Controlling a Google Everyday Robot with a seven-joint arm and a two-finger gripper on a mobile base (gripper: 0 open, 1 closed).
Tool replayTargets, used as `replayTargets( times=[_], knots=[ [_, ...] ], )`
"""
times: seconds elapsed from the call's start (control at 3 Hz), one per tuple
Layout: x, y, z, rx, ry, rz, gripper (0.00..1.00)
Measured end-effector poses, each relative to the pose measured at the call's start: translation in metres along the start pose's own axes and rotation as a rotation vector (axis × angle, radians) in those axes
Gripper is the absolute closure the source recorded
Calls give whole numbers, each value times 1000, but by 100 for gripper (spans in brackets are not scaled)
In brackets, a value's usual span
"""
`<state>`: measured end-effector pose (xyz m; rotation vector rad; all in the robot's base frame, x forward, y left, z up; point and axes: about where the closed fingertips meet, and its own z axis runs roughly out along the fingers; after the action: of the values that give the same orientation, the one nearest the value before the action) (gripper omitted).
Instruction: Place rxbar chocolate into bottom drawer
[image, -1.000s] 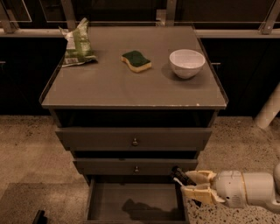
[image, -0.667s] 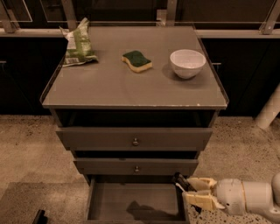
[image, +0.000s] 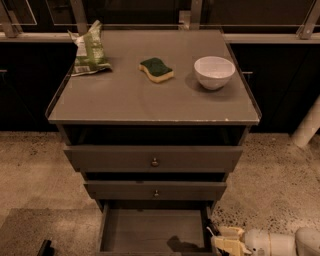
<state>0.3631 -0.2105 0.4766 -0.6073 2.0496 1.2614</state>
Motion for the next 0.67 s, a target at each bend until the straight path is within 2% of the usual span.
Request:
replayTargets(
  times=[0.33,0.67],
  knots=[
    [54,-38,11,1,-30,125,100],
    [61,-37,18,-14,-33,137,100]
  ],
)
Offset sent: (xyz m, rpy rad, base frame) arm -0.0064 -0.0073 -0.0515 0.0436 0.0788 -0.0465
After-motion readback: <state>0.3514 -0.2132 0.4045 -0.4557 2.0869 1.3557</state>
